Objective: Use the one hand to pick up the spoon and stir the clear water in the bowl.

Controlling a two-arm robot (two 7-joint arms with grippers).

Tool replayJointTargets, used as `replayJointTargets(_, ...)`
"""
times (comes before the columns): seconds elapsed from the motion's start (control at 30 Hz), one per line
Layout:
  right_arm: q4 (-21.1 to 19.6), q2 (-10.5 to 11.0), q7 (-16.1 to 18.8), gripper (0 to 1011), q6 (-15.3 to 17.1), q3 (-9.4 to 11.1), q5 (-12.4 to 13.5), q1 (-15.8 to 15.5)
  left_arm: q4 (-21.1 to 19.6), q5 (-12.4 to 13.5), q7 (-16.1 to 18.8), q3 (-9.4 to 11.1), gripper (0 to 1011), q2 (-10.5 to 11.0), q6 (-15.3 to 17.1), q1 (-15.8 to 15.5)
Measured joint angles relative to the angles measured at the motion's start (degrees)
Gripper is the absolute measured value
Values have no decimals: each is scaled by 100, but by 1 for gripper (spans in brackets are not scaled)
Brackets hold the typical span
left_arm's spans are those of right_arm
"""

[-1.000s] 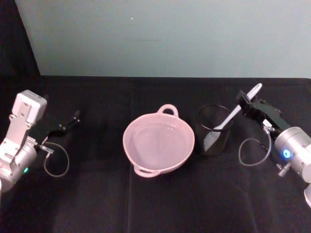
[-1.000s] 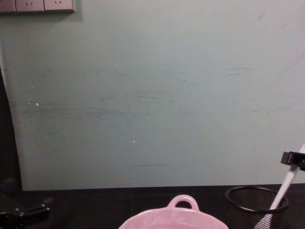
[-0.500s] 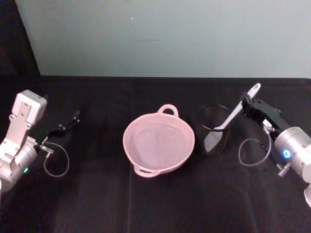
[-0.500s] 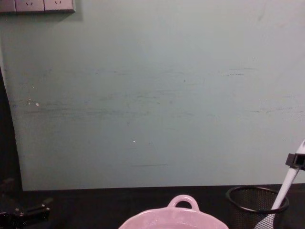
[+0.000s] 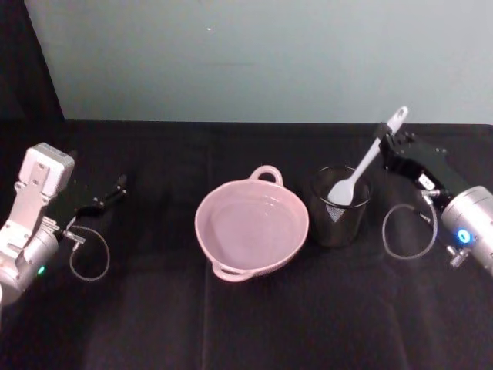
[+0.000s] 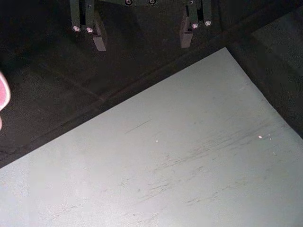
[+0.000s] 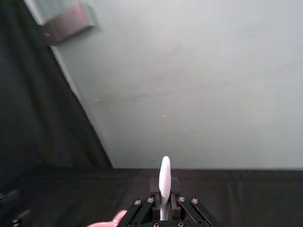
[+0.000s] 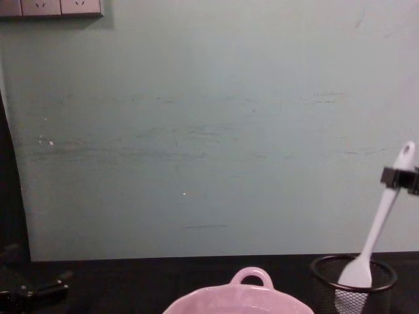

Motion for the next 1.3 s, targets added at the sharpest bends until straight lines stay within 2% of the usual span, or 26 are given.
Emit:
replayJointTargets(0.17, -240, 253, 381, 125, -7, 11, -82, 40, 0, 0, 0, 0, 1011, 0, 0, 0)
replayJointTargets(0.37, -603, 738, 724, 125, 241, 1, -226, 155, 0, 0, 0, 0, 1011, 0, 0, 0)
replayJointTargets(0.4, -705, 871, 804, 125, 297, 9, -260, 190, 0, 0, 0, 0, 1011, 0, 0, 0)
replayJointTargets(0.5, -852, 1062, 895, 125, 400, 13, -333, 268, 0, 0, 0, 0, 1011, 0, 0, 0)
replayJointTargets(0.63, -1082, 1334, 1044, 125, 698, -66, -410, 528, 0, 0, 0, 0, 1011, 0, 0, 0)
replayJointTargets(0.73, -1215, 1438, 1175, 125, 799, -171, -438, 740, 0, 0, 0, 0, 1011, 0, 0, 0)
replayJointTargets(0.9, -1279, 1450, 1317, 125, 917, -364, -430, 1041, 0, 0, 0, 0, 1011, 0, 0, 0)
replayJointTargets(0.93, -1279, 1401, 1381, 125, 1044, -500, -349, 1225, 0, 0, 0, 0, 1011, 0, 0, 0)
replayJointTargets(0.97, -1279, 1401, 1381, 125, 1044, -500, -349, 1225, 0, 0, 0, 0, 1011, 0, 0, 0)
replayJointTargets(1.1, -1227, 1326, 1508, 125, 1165, -777, -277, 1501, 0, 0, 0, 0, 1011, 0, 0, 0)
replayJointTargets(1.23, -998, 1223, 1669, 125, 1153, -1119, -268, 1713, 0, 0, 0, 0, 1011, 0, 0, 0)
replayJointTargets(1.3, -807, 1155, 1721, 125, 1031, -1265, -279, 1751, 0, 0, 0, 0, 1011, 0, 0, 0)
